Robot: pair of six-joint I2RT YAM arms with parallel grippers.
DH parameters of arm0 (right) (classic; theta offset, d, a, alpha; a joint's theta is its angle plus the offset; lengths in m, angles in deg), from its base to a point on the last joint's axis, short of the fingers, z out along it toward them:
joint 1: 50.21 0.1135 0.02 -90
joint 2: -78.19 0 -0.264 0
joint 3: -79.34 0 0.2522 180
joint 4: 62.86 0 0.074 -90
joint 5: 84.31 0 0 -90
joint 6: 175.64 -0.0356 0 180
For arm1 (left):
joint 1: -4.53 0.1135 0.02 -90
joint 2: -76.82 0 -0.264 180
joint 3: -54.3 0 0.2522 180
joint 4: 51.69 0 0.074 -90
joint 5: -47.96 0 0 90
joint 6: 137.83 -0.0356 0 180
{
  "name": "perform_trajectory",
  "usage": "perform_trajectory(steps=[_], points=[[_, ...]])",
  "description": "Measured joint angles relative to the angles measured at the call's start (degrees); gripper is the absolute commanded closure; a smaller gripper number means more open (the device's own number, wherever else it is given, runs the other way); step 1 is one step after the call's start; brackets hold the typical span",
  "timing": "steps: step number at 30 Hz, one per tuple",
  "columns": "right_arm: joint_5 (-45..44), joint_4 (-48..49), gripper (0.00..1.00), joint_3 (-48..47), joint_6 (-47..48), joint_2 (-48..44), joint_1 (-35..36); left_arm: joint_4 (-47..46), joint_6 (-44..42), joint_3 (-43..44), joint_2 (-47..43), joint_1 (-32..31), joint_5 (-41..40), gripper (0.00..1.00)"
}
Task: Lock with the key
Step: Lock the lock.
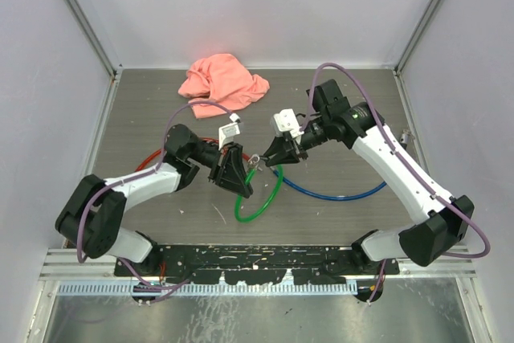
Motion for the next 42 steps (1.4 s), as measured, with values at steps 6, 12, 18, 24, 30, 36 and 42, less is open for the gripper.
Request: perform_trajectory(steps=[6,12,18,24,30,36,42], points=[[-2.05,4.07,0.53,1.16,-5.46,-2.21,-0.61,-2.01,-0.98,-0.15,-0.42,0.46,-2.01,1.00],[-0.94,7.32,0.24,1.86,-10.36,-4.42,-1.18,25.92,-24.35,0.76,-11.76,-1.75,-15.26,1.00],[-0.94,7.39,0.13,1.88,-12.72,-4.92,-2.84,38.99,-36.76,0.83,-16.55,-2.64,-24.85,1.00],[-1.18,6.71,0.13,1.97,-14.36,-8.07,-7.93,43.19,-41.07,-1.53,-21.73,-2.58,-34.47,1.00],[-1.29,6.40,0.13,1.62,-14.86,-10.95,-9.57,48.78,-46.07,-2.49,-29.55,-5.70,-48.39,1.00],[-2.23,4.63,0.14,-6.19,-15.93,-9.46,-9.57,51.67,-53.24,-3.13,-35.41,-17.27,-70.42,1.00],[-1.53,5.90,0.28,-11.89,-19.58,-9.79,-9.57,51.87,-56.00,-3.15,-33.29,-25.20,-90.09,1.00]])
